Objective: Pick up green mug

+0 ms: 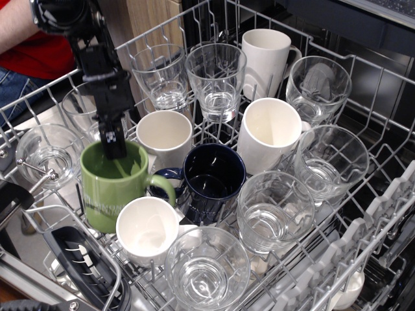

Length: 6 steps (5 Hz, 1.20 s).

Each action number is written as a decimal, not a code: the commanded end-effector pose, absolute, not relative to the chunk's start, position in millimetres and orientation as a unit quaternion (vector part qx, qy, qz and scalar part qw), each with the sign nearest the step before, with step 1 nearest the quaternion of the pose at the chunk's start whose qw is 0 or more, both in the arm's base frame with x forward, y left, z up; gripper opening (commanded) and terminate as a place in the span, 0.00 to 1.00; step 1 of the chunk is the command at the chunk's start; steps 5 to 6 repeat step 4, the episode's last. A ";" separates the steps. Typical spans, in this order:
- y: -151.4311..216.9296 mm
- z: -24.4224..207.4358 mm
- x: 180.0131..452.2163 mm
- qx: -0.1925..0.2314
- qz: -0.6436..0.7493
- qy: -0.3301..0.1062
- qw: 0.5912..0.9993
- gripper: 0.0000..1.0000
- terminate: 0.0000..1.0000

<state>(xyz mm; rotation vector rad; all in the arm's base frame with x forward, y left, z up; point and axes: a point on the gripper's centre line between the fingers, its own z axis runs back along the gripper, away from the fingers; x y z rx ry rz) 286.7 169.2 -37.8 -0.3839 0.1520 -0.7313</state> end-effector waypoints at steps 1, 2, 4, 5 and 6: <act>171.8 59.0 316.2 -0.185 -0.324 0.031 0.927 0.00 0.00; 169.7 83.6 316.5 -0.207 -0.315 0.009 0.926 0.00 0.00; 170.4 125.9 309.4 -0.194 -0.355 0.007 0.914 0.00 1.00; 170.4 125.9 309.4 -0.194 -0.355 0.007 0.914 0.00 1.00; 170.4 125.9 309.4 -0.194 -0.355 0.007 0.914 0.00 1.00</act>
